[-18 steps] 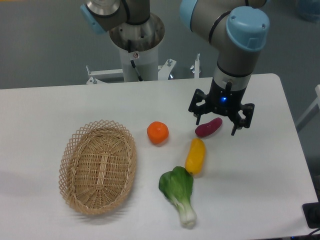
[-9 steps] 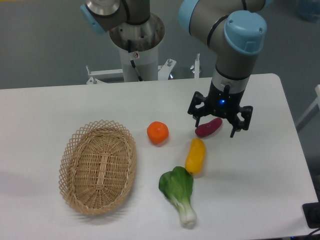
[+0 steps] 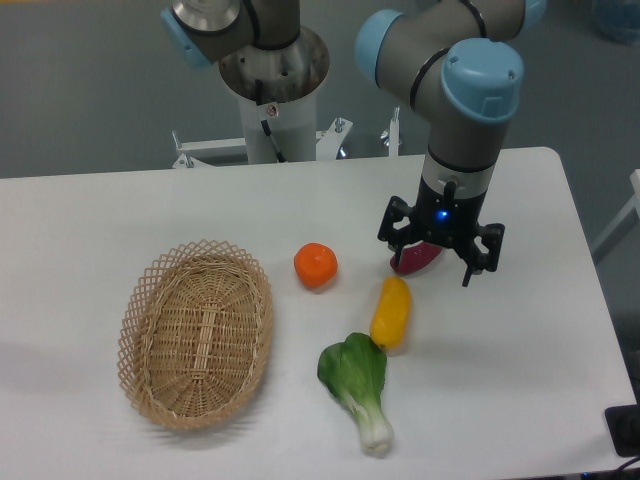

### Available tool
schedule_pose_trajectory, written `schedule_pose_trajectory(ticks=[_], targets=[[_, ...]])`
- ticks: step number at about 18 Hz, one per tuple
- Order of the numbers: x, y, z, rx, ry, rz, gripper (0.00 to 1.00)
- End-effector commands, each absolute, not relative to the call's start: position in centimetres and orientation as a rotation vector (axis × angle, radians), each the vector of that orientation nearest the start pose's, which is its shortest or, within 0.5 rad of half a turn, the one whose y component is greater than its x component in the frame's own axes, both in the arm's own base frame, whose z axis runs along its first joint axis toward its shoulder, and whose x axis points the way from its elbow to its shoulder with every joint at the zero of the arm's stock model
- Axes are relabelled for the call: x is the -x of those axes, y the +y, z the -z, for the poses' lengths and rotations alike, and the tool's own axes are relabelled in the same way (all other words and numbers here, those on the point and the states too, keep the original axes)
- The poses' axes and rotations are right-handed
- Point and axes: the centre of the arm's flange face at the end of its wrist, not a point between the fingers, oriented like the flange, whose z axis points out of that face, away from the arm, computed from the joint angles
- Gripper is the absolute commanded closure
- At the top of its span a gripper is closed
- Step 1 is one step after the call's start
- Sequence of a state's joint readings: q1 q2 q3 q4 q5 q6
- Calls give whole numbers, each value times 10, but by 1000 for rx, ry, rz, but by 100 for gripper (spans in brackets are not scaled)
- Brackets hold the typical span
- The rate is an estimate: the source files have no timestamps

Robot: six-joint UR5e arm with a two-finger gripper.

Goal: Pick up the mango from the table
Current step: 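Move the open gripper over to the yellow mango, then lower the gripper around the yellow mango and close it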

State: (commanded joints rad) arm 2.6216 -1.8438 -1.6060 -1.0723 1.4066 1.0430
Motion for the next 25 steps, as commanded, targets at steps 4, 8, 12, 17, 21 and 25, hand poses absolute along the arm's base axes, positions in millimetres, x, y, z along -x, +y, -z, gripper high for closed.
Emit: schedule_pose_trajectory(ticks=[4,8,12,17,21,25], targets=[[450,423,-347,2959,68,-159,0],[437,429,-298,2992,-34,-81,0],[427,452,-263,2964,-182,-109,0],[422,461,-237,3019,-214,-122,0],[419,469,-214,3071,-183,-158,0],[414,472,-200,3082,-175,-147,0]])
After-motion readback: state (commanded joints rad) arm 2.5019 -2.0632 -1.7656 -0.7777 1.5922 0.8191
